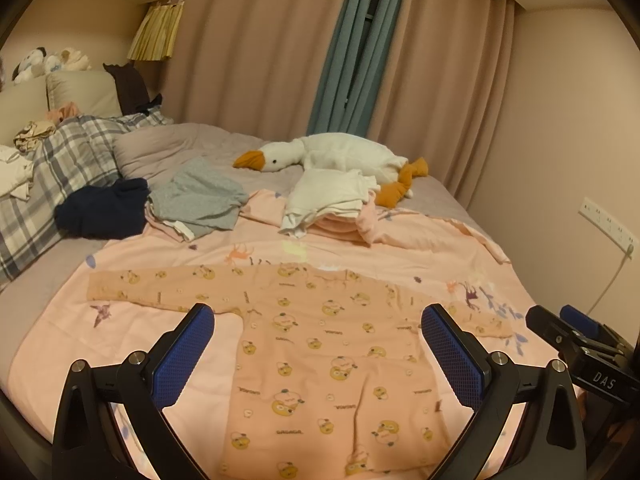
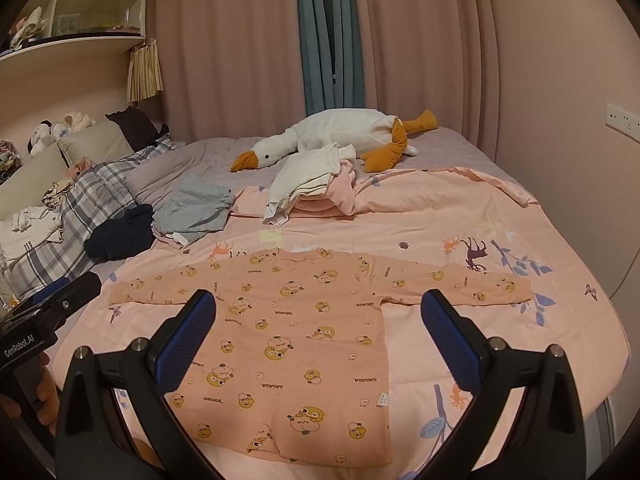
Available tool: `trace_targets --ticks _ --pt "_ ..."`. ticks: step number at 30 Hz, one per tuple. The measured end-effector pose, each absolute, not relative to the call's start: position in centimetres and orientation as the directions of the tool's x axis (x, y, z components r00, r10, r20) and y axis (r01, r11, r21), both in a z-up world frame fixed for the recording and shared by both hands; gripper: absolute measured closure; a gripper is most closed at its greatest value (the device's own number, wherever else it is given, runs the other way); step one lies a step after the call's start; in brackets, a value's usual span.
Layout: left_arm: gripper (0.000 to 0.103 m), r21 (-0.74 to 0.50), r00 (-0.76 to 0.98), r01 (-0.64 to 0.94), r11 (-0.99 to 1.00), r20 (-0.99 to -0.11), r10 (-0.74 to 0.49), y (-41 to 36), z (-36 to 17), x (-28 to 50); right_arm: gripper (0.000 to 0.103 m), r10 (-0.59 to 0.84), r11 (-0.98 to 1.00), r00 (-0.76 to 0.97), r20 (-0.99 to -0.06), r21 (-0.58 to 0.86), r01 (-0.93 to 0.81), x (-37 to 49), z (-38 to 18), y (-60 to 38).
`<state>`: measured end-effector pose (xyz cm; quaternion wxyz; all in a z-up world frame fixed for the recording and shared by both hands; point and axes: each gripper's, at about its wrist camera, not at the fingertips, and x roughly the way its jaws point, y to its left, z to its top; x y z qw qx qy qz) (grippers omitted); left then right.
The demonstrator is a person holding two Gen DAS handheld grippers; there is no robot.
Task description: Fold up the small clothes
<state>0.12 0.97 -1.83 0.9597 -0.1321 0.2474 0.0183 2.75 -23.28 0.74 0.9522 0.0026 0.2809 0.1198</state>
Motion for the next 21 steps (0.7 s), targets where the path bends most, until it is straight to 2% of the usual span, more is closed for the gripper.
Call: trace_targets --ticks 21 --pt "0.0 -0.229 0.871 -0.105 0.968 -0.49 -0.021 0.87 -1.93 0.04 0.0 0.213 0.974 0.818 -0.534 0.05 -0.221 2.43 0.71 -23.07"
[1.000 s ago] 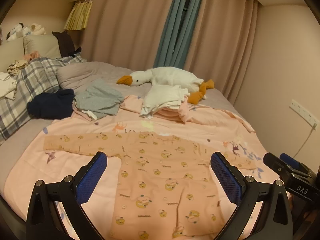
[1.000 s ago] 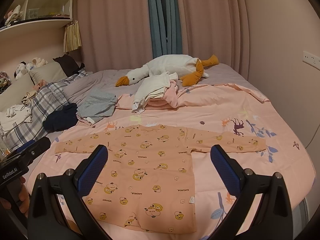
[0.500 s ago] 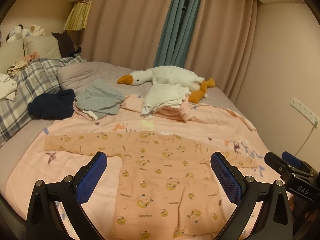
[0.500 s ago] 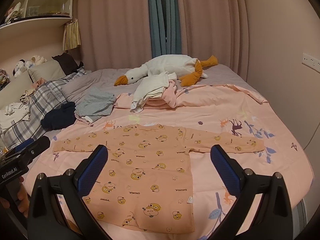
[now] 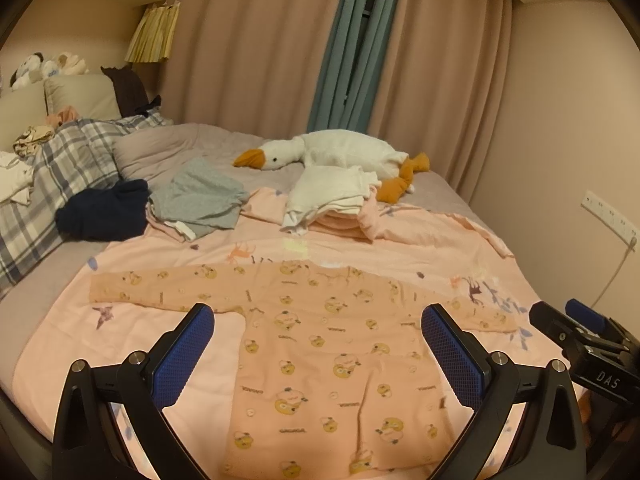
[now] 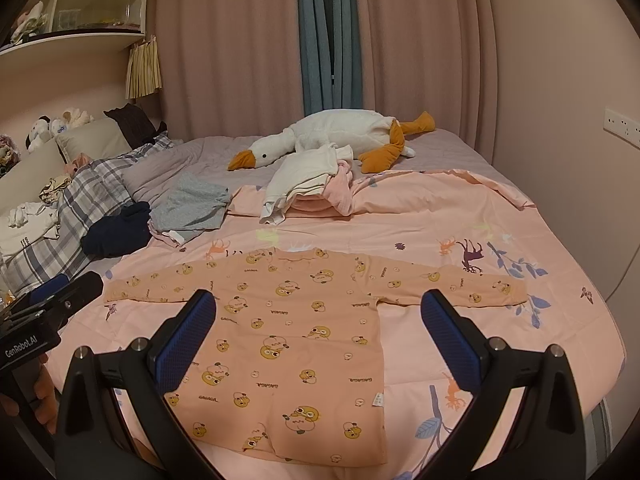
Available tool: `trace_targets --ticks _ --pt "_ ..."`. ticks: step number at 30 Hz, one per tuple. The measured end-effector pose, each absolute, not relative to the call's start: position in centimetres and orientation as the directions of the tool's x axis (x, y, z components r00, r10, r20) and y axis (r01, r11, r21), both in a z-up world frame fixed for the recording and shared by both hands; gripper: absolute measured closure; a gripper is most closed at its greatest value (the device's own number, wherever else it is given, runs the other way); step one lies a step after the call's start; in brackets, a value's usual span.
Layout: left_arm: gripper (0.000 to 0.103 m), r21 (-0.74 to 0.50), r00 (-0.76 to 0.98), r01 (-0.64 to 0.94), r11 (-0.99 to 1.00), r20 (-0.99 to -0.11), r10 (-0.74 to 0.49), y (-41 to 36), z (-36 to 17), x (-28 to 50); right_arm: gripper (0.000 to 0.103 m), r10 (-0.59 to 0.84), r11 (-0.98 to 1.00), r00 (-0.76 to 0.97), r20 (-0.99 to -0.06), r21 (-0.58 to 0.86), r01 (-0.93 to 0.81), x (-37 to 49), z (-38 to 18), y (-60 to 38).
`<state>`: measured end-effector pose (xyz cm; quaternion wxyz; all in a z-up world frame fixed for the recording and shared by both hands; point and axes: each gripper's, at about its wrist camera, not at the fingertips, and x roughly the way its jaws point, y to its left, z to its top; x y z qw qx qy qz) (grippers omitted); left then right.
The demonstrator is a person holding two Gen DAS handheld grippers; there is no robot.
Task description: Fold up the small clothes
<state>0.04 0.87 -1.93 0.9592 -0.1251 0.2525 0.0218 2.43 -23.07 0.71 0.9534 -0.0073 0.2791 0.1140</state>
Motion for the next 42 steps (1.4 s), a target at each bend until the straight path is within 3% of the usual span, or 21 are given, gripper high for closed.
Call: trace_targets --ticks 36,42 --pt "0.0 -0.215 0.861 -0.085 0.973 -0.508 -0.037 0.1 -2.1 0.5 0.0 0.198 0.975 0.812 -0.549 0.029 -0.219 3.1 0.4 -22.9" --pt "0.0 -0.17 0.899 -0.061 0.984 -0.437 -0.02 1.1 -3.0 4.5 0.0 0.265 0.96 0.799 -0.54 0.075 -0.268 5.7 0.0 -24.7"
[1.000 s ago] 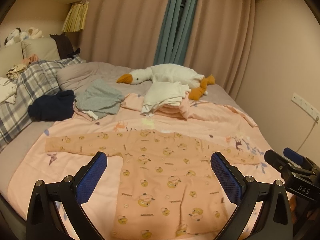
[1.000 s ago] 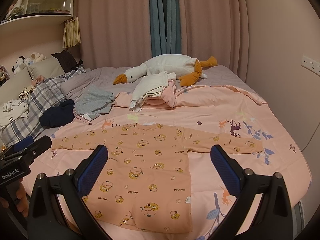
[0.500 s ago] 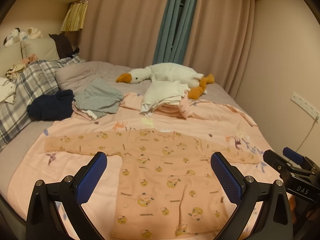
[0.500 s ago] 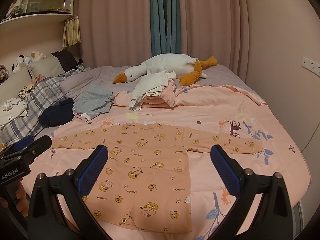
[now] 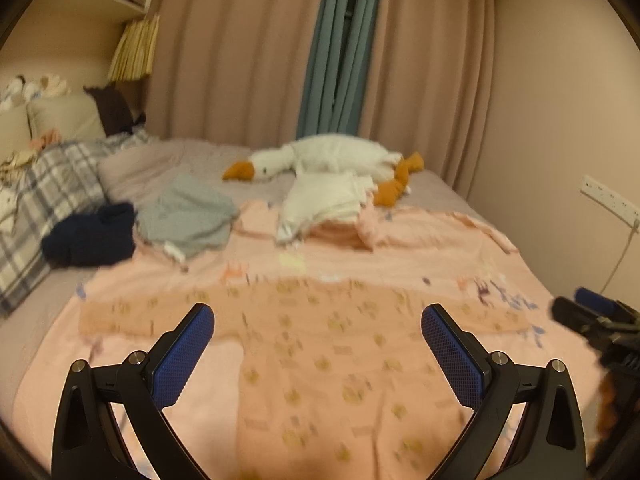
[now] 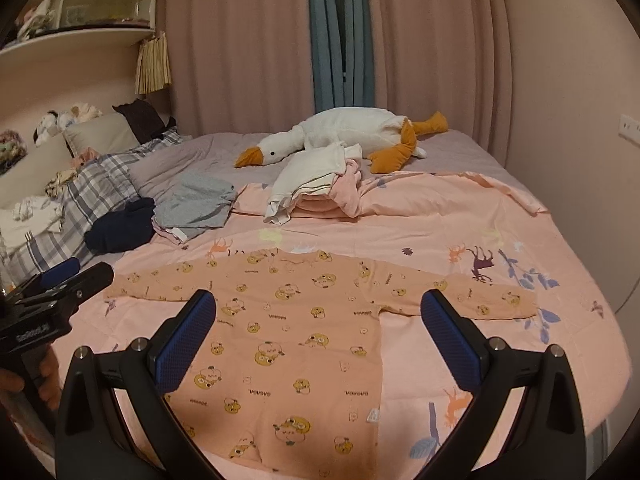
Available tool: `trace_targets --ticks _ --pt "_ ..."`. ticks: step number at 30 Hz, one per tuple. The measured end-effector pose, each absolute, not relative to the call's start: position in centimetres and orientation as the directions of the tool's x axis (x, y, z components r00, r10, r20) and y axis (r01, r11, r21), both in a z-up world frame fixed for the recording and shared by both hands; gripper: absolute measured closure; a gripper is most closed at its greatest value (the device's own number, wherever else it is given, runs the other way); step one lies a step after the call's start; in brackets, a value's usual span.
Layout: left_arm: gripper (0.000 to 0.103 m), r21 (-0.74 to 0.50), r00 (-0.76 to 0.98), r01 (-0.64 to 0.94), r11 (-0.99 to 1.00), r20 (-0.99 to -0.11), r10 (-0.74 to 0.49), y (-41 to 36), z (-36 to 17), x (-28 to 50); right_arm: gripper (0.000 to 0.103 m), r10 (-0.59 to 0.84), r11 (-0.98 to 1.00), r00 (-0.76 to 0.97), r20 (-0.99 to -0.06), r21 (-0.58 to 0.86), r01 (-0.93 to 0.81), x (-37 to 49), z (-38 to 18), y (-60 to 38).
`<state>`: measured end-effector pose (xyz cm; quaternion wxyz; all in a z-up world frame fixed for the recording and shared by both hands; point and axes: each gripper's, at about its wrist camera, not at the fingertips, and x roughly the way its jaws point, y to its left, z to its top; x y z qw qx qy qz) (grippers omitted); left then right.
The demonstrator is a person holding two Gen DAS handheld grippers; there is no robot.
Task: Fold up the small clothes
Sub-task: 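Grasp the garment's sleeve cuffs with the left and right grippers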
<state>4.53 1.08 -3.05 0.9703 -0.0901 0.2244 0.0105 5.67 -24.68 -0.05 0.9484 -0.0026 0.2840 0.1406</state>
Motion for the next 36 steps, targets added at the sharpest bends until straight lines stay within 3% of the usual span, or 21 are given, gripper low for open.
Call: trace_targets --ticks 3,7,10,13,14,17,19,26,31,36 --pt "0.0 -0.219 0.917 -0.06 0.974 -0.397 -0.033 3.2 -5.2 8.0 0.0 0.252 0.968 0.797 -0.549 0.163 -0.193 9.2 -0.8 -28.1" --pt "0.0 -0.258 0.879 -0.059 0.964 -0.471 -0.073 5.7 -9.9 12.3 0.0 0.144 0.966 0.81 -0.569 0.258 0.01 15.0 -2.7 -35.0" --pt "0.0 -0.257 0.845 -0.121 0.959 -0.534 -0.037 7.5 -13.5 15.0 0.001 0.119 0.937 0.785 -0.607 0.33 0.113 19.1 -5.3 -40.4" --pt "0.002 -0.345 0.784 -0.159 0.925 -0.613 -0.094 9.2 -17.1 17.7 0.002 0.074 0.902 0.739 -0.67 0.36 0.236 22.6 -8.8 -45.3" --pt "0.007 -0.41 0.739 -0.193 0.892 -0.658 -0.142 10.2 -18.9 18.8 0.004 0.066 0.894 0.725 -0.686 0.364 0.262 23.3 -9.5 -46.0" --pt "0.02 -0.442 0.67 -0.221 0.869 -0.716 -0.194 10.6 -21.1 19.8 0.006 0.034 0.876 0.674 -0.738 0.347 0.336 24.7 -11.9 -49.2" --pt "0.021 -0.417 0.659 -0.206 0.885 -0.728 -0.19 10.3 -21.8 19.6 0.006 0.019 0.863 0.683 -0.73 0.356 0.357 24.7 -12.9 -51.2" --pt "0.042 -0.482 0.558 -0.22 0.848 -0.775 -0.296 9.7 -24.9 20.9 0.012 0.146 0.698 0.656 -0.74 0.547 0.462 24.0 -18.8 -56.8" --pt "0.056 -0.443 0.569 -0.228 0.867 -0.783 -0.251 9.9 -25.4 21.2 0.028 0.094 0.644 0.643 -0.76 0.539 0.543 25.0 -21.0 -57.5" --pt "0.082 -0.453 0.565 -0.291 0.843 -0.792 -0.231 11.6 -26.1 21.2 0.044 0.062 0.654 0.625 -0.778 0.505 0.563 27.0 -23.6 -57.8"
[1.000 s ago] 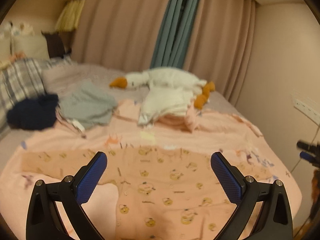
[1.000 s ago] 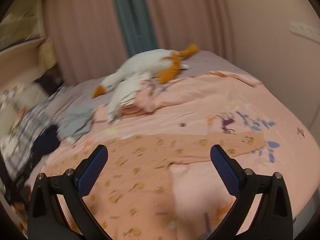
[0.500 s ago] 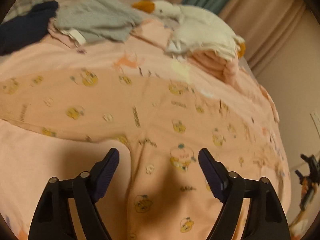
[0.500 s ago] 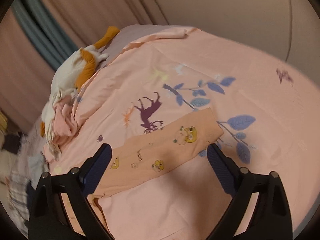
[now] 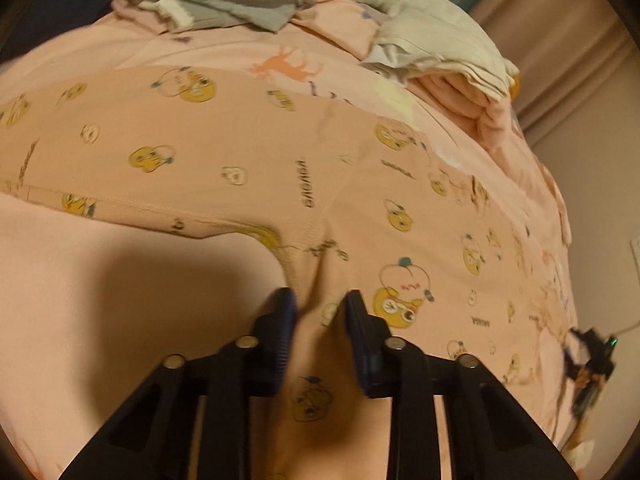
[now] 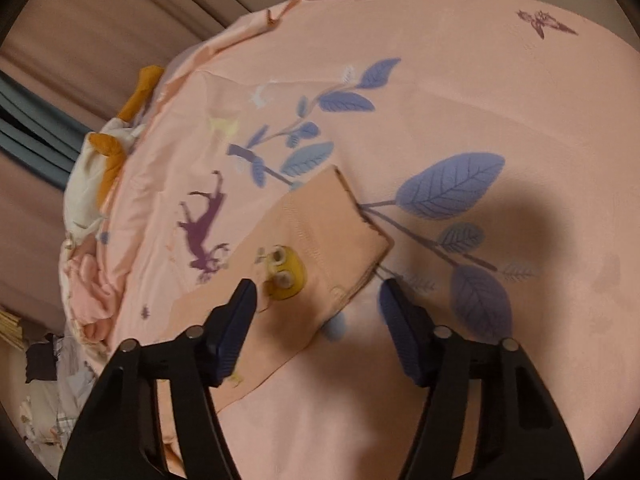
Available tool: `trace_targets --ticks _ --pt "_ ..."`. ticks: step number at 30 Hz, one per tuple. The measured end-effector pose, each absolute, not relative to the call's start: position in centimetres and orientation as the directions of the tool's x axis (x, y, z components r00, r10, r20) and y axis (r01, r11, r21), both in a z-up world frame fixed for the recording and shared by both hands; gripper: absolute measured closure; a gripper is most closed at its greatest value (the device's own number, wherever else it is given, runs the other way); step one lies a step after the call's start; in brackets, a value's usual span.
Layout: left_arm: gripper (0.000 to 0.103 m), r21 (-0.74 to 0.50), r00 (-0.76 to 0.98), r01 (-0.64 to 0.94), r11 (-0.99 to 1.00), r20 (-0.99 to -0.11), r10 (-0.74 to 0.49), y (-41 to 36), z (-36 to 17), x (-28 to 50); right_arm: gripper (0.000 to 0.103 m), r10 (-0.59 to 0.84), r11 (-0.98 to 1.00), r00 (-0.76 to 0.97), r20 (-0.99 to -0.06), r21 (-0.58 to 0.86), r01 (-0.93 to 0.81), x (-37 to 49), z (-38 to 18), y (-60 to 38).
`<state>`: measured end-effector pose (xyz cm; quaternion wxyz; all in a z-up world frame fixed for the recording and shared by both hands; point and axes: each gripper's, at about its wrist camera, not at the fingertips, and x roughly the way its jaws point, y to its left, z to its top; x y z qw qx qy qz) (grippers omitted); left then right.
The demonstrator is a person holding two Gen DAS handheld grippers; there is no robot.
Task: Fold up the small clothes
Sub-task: 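Grasp the garment's sleeve cuffs with the left and right grippers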
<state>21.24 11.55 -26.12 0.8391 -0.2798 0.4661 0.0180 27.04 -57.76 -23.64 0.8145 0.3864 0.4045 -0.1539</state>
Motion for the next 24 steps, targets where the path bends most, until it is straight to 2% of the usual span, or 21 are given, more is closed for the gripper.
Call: trace_targets --ticks 3,4,5,10,14,19,23,24 --pt "0.087 -0.464 0.561 -0.314 0.828 -0.795 -0.233 12.2 -26.5 21.3 0.067 0.014 0.627 0.669 -0.743 0.528 0.573 27.1 -24.1 -58.5" --pt "0.087 -0.462 0.56 -0.313 0.83 -0.796 -0.232 12.2 -26.5 21.4 0.084 -0.012 0.616 0.655 -0.755 0.511 0.6 27.2 -24.2 -58.7" --pt "0.088 -0.452 0.557 -0.314 0.835 -0.8 -0.223 12.0 -26.5 21.5 0.095 -0.048 0.607 0.637 -0.769 0.484 0.63 27.2 -24.3 -58.9" --pt "0.088 -0.392 0.55 -0.309 0.867 -0.817 -0.174 11.2 -26.2 21.6 0.095 -0.062 0.625 0.645 -0.761 0.474 0.62 27.4 -23.9 -58.9" --pt "0.088 -0.406 0.552 -0.311 0.859 -0.813 -0.184 11.6 -26.3 21.6 0.095 -0.069 0.662 0.641 -0.764 0.446 0.603 27.7 -22.6 -58.0" --pt "0.088 -0.417 0.549 -0.319 0.851 -0.813 -0.192 11.6 -26.4 21.6 0.096 -0.016 0.752 0.744 -0.668 0.482 0.449 28.5 -16.6 -53.1" --pt "0.088 -0.405 0.546 -0.317 0.857 -0.817 -0.184 11.5 -26.3 21.6 0.096 0.045 0.883 0.795 -0.605 0.396 0.251 29.2 -10.7 -42.8" --pt "0.088 -0.404 0.546 -0.315 0.859 -0.817 -0.184 11.6 -26.3 21.5 0.096 0.117 0.916 0.809 -0.577 0.377 0.136 29.4 -9.2 -38.1"
